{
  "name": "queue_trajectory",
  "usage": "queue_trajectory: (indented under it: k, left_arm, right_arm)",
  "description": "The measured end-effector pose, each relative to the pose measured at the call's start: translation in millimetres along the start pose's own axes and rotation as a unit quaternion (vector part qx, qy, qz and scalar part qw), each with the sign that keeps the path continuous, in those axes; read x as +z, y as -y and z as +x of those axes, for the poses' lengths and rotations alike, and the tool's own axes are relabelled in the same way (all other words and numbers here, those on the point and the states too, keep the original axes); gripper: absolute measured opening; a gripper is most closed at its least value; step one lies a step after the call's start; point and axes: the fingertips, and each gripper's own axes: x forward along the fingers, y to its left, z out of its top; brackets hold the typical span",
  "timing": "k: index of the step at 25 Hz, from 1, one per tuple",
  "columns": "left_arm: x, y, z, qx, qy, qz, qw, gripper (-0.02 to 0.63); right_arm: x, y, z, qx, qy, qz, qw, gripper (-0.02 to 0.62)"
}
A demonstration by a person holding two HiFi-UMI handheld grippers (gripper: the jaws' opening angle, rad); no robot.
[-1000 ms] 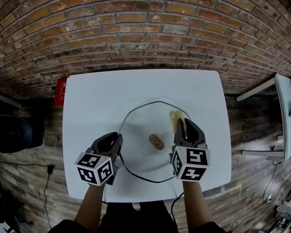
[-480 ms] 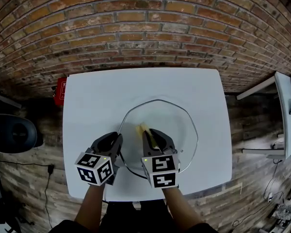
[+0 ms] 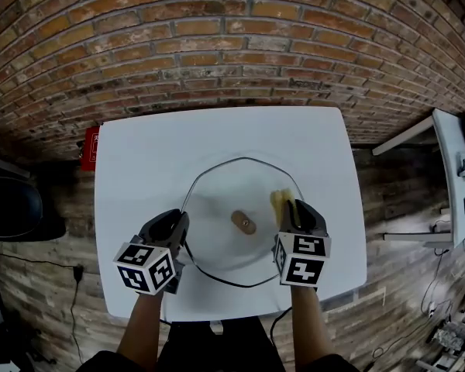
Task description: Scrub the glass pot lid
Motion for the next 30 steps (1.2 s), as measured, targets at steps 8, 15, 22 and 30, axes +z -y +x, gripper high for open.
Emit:
queue_trajectory:
  k: [8,15,22,30]
  left_arm:
    - [-1.8,-1.5,-2.0,0.001,0.000,-0.006,1.0000,0.072]
    - [-1.9,-0.9,-2.7,0.000,-0.003,-0.004,1.0000,0.072]
    - [-1.4,-1.6,-0.9,0.000,-0.004,-0.002,1.0000,0.072]
    - [-0.5,-1.5,0.3,0.003,-0.002,0.001,1.0000,0.072]
  right_arm:
    - [24.8,-120.3,-39.3,0.161,0.044,-0.009,0.986,0.058]
    - [-20.0,-169.2,-40.0,0.206,-0.015,-0.030,0.978,0.058]
    - [-32.9,-93.6,-26.0,0.118,-0.052,-0.039,0.991,0.058]
    - [-40.3,0.2,-33.2,0.012,-0.070,-0.024,0.997,0.058]
